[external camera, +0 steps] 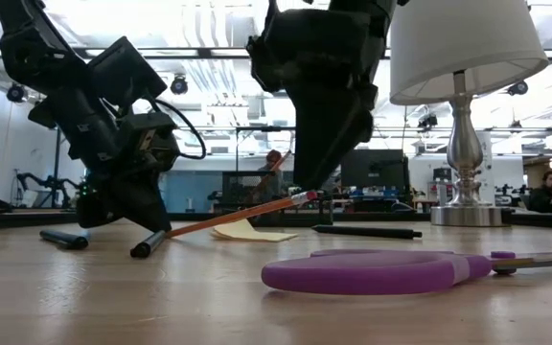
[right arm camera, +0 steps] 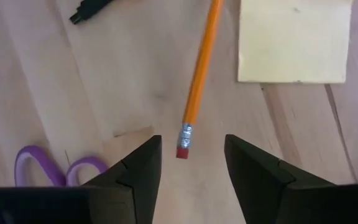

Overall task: Pick and place office supplies into organizer
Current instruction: Put the yellow pencil into the black desk organizer

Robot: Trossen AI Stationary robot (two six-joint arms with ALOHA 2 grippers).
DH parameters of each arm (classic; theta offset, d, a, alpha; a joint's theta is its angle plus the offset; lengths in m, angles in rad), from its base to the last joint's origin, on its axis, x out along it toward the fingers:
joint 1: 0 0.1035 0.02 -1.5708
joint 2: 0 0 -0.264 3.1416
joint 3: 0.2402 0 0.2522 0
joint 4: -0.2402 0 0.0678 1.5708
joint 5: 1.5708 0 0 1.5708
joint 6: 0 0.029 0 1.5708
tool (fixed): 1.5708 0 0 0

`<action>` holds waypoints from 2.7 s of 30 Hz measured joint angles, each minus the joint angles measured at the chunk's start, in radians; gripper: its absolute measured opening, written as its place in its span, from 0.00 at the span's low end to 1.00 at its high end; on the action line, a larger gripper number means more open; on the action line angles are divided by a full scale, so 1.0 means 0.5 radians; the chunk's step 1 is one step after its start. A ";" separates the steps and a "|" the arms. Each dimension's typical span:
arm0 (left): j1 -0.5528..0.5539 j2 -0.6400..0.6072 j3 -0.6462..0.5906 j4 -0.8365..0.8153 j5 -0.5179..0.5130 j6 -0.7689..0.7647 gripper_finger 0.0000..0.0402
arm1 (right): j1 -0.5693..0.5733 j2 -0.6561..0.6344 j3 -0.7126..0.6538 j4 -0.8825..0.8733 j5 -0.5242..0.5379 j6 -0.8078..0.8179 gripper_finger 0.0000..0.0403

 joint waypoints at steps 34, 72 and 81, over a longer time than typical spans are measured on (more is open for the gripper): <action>-0.001 0.001 0.000 0.005 0.016 -0.009 0.00 | 0.002 0.002 -0.160 0.214 0.013 0.150 0.40; -0.001 0.002 -0.001 0.001 0.014 -0.008 0.00 | -0.002 0.060 -0.156 0.200 0.009 0.033 0.24; -0.001 0.002 -0.001 0.002 0.014 -0.007 0.00 | -0.003 0.053 -0.157 0.198 0.027 0.025 0.19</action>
